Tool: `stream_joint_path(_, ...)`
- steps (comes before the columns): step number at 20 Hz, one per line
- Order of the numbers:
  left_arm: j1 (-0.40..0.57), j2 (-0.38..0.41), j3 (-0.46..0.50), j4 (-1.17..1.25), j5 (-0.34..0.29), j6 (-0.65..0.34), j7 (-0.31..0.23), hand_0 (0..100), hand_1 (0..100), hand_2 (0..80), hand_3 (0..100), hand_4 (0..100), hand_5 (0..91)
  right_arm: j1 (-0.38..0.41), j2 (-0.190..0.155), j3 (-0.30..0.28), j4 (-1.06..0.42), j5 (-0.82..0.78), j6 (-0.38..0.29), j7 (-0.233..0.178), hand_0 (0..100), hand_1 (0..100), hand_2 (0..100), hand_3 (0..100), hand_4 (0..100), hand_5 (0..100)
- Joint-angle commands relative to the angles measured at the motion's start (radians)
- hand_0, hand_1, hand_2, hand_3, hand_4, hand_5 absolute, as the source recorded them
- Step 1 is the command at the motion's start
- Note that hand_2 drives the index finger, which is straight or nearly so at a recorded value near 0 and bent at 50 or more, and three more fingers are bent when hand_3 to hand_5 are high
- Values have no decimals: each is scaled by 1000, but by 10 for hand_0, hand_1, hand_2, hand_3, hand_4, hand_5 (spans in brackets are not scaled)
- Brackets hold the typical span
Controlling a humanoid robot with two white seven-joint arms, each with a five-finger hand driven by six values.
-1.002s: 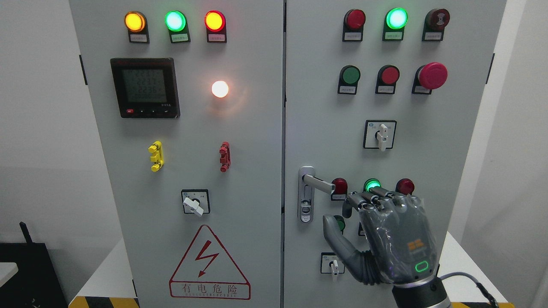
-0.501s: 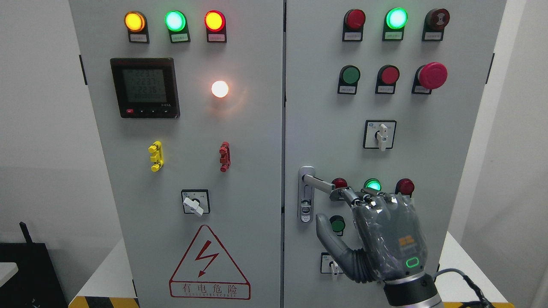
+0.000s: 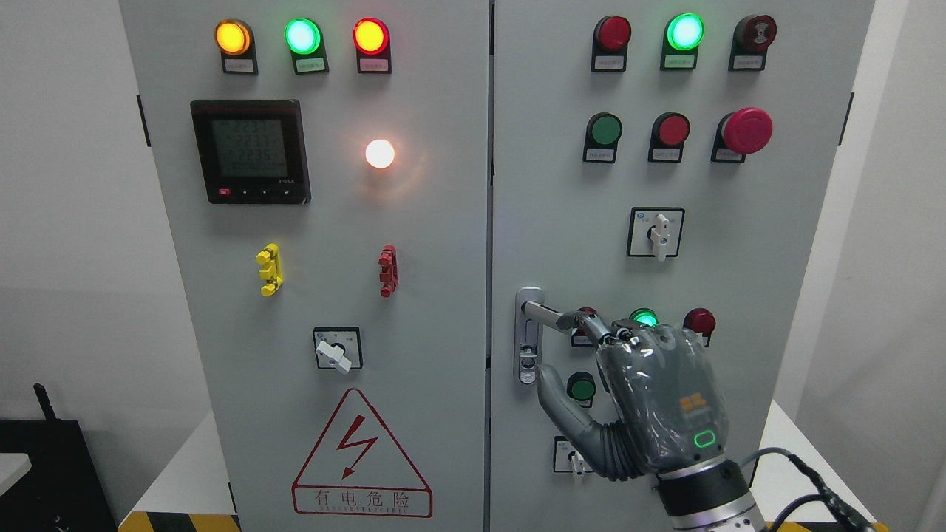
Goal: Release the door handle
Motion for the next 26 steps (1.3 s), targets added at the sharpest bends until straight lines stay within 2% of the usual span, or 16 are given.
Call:
stream_joint_path(1, 0, 0, -25, 0, 0, -1, 1, 120, 389, 0, 0, 0, 0, -48, -89, 35, -1, -62, -5, -6, 515, 149, 375, 1000, 949, 998)
stream_joint_path(5, 0, 0, -25, 0, 0, 1, 1, 120, 389, 0, 0, 0, 0, -69, -155, 38, -1, -136, -16, -32, 513, 149, 375, 1000, 956, 1000)
stream_joint_path(8, 0, 0, -25, 0, 0, -1, 1, 120, 389, 0, 0, 0, 0, -86, -165, 41, -1, -146, -51, -37, 515, 143, 378, 1000, 959, 1000)
stream_joint_path(10, 0, 0, -25, 0, 0, 1, 1, 120, 389, 0, 0, 0, 0, -112, -188, 68, -1, -198, -71, -38, 523, 130, 398, 1000, 972, 1000)
stream_joint_path(13, 0, 0, -25, 0, 0, 1, 1, 120, 389, 0, 0, 0, 0, -187, -237, 136, -1, -298, -75, -101, 538, 98, 408, 1000, 979, 1000)
stream_joint_path(15, 0, 0, -25, 0, 0, -1, 1, 120, 389, 0, 0, 0, 0, -230, -242, 171, -1, -337, -71, -126, 536, 95, 412, 1000, 978, 1000)
stream_joint_path(19, 0, 0, -25, 0, 0, 1, 1, 120, 389, 0, 0, 0, 0, -273, -264, 209, -1, -408, -69, -133, 529, 98, 425, 1000, 978, 1000)
stream_joint_path(22, 0, 0, -25, 0, 1, -1, 1, 120, 389, 0, 0, 0, 0, -295, -264, 232, -1, -462, -71, -152, 526, 98, 426, 1000, 979, 1000)
stream_joint_path(26, 0, 0, -25, 0, 0, -1, 1, 120, 389, 0, 0, 0, 0, -312, -268, 246, -1, -467, -66, -146, 525, 96, 437, 1000, 978, 1000)
